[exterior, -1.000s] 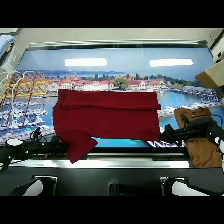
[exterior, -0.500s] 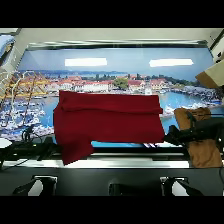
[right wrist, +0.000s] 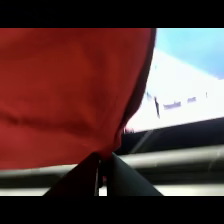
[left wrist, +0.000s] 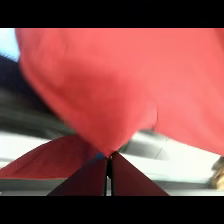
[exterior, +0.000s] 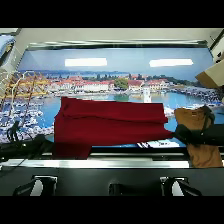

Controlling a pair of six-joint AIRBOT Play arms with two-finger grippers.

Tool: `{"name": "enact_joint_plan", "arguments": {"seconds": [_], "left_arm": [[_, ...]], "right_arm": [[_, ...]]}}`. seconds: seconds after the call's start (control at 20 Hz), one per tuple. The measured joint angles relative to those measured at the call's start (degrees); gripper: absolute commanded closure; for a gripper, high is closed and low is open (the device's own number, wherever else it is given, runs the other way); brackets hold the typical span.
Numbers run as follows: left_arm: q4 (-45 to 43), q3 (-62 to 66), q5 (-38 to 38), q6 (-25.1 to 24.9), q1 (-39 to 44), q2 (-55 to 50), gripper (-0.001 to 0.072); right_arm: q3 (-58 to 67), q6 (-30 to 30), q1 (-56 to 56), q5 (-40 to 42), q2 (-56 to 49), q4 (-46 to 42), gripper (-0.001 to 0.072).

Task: Fold the clothes and pants, and hang the long-sleeved shirts on hangers.

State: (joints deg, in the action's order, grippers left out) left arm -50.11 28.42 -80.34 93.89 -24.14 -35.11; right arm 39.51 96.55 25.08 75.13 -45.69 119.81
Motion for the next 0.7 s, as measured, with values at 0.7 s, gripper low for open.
{"name": "enact_joint_plan", "arguments": {"seconds": [0.7], "left_arm": [[3.56,46.38,12.48,-8.22,14.23,-52.19,0.069]], "right_arm": [[17.33,-3.67,-14.19,-23.47,-26.03,-6.54,0.0687]]}}
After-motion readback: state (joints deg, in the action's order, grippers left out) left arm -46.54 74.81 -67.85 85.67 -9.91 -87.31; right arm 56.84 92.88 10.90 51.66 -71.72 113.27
